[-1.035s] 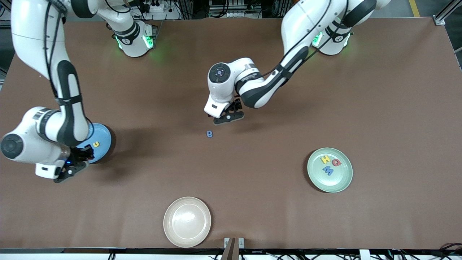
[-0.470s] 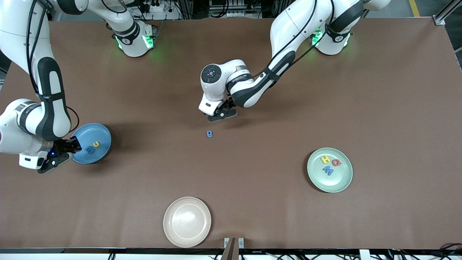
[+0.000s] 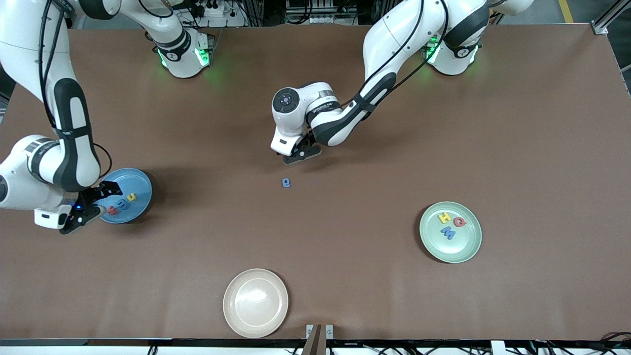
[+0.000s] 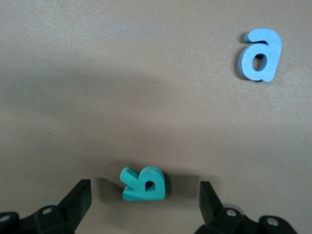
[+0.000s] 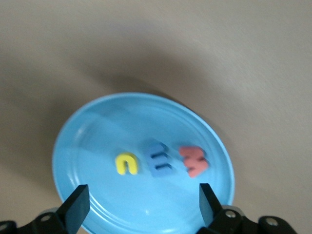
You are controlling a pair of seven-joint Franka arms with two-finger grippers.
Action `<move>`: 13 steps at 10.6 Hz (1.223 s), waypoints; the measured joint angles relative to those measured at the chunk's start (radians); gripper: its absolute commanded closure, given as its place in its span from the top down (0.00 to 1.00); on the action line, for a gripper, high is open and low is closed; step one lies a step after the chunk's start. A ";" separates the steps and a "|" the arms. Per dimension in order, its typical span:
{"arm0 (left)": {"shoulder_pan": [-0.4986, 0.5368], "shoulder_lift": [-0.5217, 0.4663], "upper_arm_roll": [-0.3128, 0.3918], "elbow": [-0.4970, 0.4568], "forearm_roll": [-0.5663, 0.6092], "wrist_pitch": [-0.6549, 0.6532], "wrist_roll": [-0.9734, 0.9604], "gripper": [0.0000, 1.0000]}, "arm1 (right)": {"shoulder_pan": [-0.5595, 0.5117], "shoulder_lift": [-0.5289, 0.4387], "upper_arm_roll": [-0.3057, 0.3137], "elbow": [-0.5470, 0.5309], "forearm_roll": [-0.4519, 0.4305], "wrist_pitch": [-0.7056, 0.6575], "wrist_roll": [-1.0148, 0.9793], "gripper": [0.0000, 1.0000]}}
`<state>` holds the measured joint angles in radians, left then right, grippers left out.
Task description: Sort upper and lower case letters into plates
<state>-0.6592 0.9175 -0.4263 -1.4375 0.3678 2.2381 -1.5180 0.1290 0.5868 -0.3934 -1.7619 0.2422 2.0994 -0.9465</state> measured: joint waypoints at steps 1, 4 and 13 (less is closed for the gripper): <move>0.000 0.003 0.004 0.000 0.000 0.000 -0.002 0.71 | 0.013 -0.005 0.021 0.001 0.004 -0.001 0.000 1.00; 0.001 0.002 0.011 0.004 0.000 0.005 -0.004 0.07 | 0.037 -0.007 0.096 0.005 0.010 -0.003 0.018 1.00; 0.150 -0.086 0.028 0.040 0.012 -0.096 0.017 0.00 | 0.310 -0.008 0.147 0.011 0.012 -0.005 0.343 1.00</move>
<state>-0.5097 0.8316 -0.3979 -1.3972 0.3803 2.1422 -1.5013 0.4391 0.5787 -0.2461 -1.7508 0.2543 2.0943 -0.6039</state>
